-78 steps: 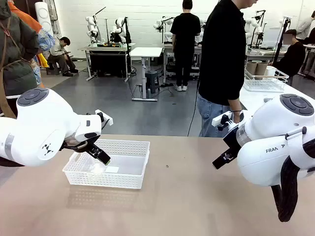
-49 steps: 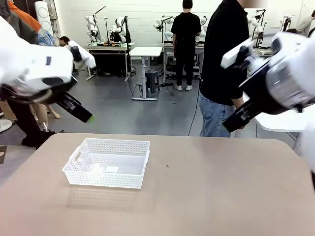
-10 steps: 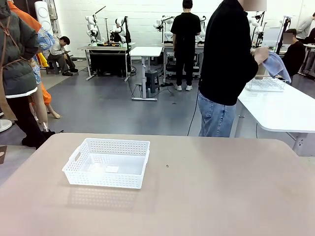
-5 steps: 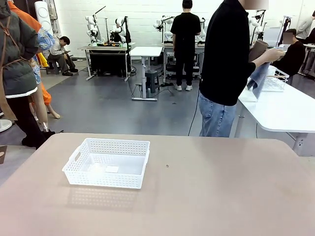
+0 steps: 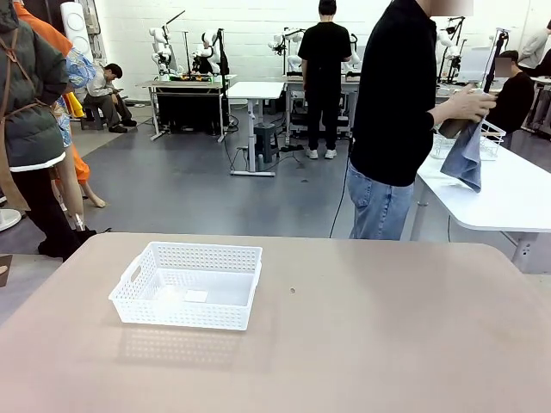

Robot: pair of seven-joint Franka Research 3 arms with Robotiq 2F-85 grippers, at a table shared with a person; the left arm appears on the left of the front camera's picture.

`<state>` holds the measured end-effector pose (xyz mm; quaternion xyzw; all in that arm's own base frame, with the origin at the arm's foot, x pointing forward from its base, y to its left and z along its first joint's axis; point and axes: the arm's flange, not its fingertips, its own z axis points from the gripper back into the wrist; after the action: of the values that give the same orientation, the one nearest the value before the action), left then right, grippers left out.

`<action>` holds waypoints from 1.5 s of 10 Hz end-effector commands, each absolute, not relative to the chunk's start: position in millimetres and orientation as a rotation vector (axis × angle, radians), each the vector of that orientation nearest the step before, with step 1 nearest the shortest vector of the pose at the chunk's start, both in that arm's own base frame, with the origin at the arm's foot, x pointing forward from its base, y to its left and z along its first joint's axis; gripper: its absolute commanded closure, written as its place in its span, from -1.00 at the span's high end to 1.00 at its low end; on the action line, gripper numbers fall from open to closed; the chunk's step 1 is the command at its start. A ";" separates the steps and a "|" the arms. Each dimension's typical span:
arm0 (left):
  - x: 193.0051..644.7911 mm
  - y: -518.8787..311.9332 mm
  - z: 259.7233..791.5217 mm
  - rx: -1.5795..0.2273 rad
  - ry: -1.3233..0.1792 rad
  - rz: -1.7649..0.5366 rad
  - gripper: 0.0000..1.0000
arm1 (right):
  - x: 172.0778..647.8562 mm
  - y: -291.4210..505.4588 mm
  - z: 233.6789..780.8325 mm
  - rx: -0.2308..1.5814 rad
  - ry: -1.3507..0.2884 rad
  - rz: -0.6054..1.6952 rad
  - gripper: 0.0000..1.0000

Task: Clean and organize the cups into the basket.
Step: Pick up the Organizing basket and move it to the center of the table, then pick up the Reusable plastic cup from the right side of the table and place it inside the Organizing basket.

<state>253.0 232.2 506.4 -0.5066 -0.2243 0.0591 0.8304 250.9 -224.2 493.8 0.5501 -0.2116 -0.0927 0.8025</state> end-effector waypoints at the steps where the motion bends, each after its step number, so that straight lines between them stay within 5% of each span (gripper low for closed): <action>1: 254.6 232.5 507.8 -1.074 -0.474 0.117 1.00 | 251.8 -223.8 492.9 1.192 -0.452 -0.191 1.00; 15: 254.6 232.5 507.8 -1.074 -0.474 0.117 1.00 | 251.8 -223.8 492.9 1.192 -0.452 -0.191 1.00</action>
<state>253.0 232.2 506.4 -0.5066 -0.2243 0.0591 0.8304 250.9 -224.2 493.8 0.5501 -0.2116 -0.0927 0.8025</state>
